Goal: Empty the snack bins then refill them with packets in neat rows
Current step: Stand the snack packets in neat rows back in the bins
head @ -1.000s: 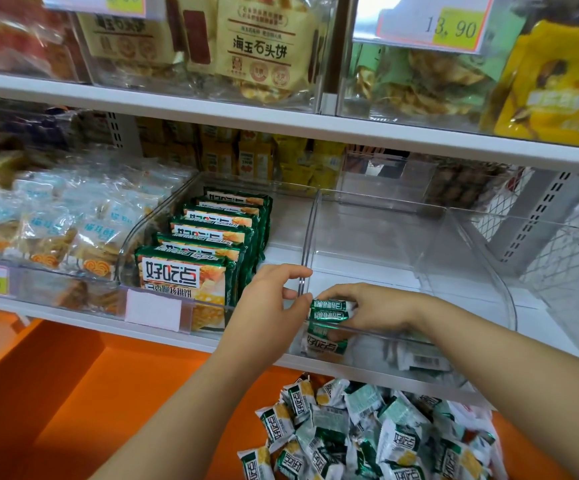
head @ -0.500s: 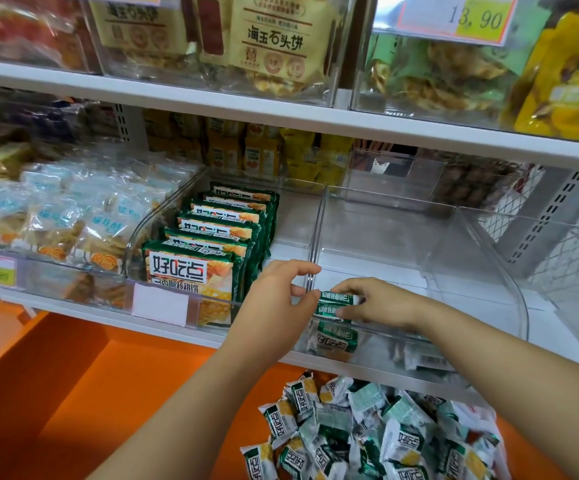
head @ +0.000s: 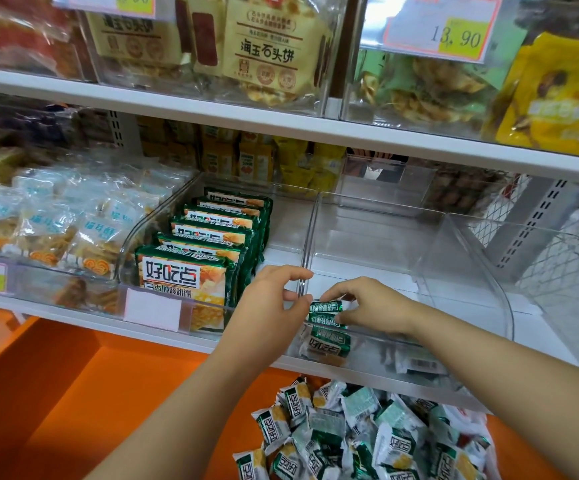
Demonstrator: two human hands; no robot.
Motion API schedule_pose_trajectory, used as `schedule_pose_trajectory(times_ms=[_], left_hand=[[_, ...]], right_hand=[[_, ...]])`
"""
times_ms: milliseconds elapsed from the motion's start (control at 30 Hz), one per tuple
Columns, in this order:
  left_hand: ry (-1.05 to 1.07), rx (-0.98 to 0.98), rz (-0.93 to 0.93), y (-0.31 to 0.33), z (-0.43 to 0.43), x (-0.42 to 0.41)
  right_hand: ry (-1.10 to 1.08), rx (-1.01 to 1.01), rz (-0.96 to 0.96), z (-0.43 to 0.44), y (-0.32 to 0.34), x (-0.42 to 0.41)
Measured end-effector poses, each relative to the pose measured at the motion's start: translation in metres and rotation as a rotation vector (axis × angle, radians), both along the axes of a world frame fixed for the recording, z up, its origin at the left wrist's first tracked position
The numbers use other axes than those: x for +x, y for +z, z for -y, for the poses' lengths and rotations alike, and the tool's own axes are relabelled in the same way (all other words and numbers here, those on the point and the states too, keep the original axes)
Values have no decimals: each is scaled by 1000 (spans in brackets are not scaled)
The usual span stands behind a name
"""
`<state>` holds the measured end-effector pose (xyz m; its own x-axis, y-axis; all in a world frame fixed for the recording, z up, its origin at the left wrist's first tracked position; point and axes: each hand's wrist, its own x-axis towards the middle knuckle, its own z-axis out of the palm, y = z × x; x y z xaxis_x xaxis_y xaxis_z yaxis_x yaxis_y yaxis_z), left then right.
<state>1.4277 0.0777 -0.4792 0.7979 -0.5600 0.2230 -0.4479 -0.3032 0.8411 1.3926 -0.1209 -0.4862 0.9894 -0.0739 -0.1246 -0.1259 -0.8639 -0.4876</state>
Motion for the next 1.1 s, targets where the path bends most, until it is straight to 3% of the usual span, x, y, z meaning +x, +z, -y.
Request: schedule_pose_trajectory(times_ms=[500,800,1100], left_hand=[[-18,-13,0,-1,0,1],[-2,-2,4,-1,1,2],[-11,-6,7,0,0,2]], right_hand=[[-63,128,-114,13,4,1],[-36,-37,27,3,-4,0],[-31,59,-49,13,-1,1]])
